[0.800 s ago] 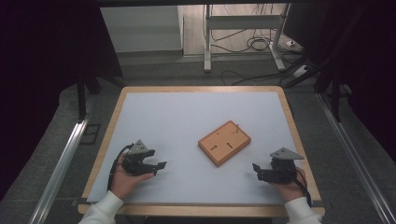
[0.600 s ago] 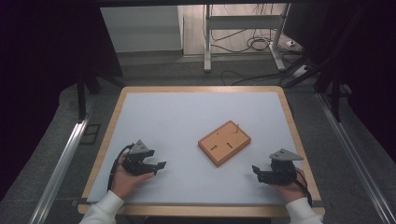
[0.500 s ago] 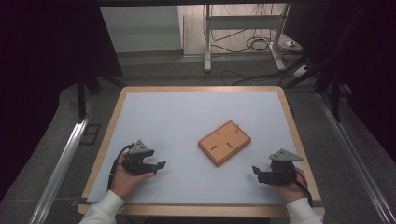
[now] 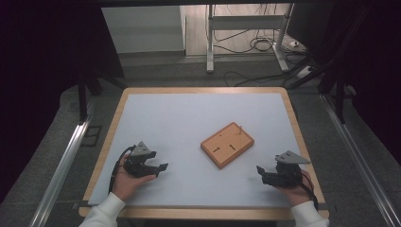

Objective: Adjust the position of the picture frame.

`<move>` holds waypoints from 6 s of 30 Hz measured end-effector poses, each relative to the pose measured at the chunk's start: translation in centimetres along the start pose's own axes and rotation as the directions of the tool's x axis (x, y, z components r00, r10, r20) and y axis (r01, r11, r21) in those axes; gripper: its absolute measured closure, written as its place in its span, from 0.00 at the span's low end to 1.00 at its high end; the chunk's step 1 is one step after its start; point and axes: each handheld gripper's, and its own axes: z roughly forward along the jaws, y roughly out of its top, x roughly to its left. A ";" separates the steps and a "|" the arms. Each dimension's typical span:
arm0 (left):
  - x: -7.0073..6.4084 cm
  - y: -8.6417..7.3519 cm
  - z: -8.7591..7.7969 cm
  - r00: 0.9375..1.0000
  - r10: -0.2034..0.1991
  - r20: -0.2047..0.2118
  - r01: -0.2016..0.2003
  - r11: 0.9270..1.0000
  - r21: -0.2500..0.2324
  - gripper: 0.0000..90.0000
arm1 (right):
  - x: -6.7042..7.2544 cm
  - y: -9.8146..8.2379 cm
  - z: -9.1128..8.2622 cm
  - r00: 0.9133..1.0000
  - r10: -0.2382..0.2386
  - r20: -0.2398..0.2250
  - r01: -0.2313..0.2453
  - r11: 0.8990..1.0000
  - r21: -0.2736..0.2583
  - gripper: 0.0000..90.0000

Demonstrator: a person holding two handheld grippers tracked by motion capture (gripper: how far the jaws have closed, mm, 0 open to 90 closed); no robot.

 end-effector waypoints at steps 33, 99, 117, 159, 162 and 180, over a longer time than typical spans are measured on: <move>-0.2 -0.4 -0.3 1.000 0.010 0.012 -0.010 1.000 0.000 0.30 | 1.6 6.7 4.4 0.999 -0.017 -0.041 0.017 1.000 -0.011 0.27; 0.1 -0.6 -0.1 1.000 0.002 0.010 -0.002 1.000 0.006 0.30 | -0.7 9.4 13.5 0.992 0.038 -0.120 -0.039 0.999 -0.012 0.94; 0.2 -0.6 -0.4 1.000 -0.002 0.008 0.002 1.000 -0.005 0.30 | 4.6 10.6 13.1 0.952 -0.066 -0.300 0.055 0.998 -0.042 0.93; 0.3 -0.6 -0.8 1.000 -0.002 0.006 0.002 1.000 -0.012 0.30 | 10.0 11.5 13.2 0.902 -0.101 -0.419 0.088 0.995 -0.050 0.49; 0.3 -0.6 -0.8 1.000 0.002 0.012 -0.001 1.000 -0.011 0.31 | 8.8 11.1 11.5 0.918 -0.082 -0.389 0.065 0.996 -0.056 0.41; -0.5 -0.4 -1.0 0.993 0.080 0.087 -0.082 0.996 0.027 0.86 | 3.1 2.9 3.7 0.970 -0.038 -0.240 0.031 0.999 -0.033 0.34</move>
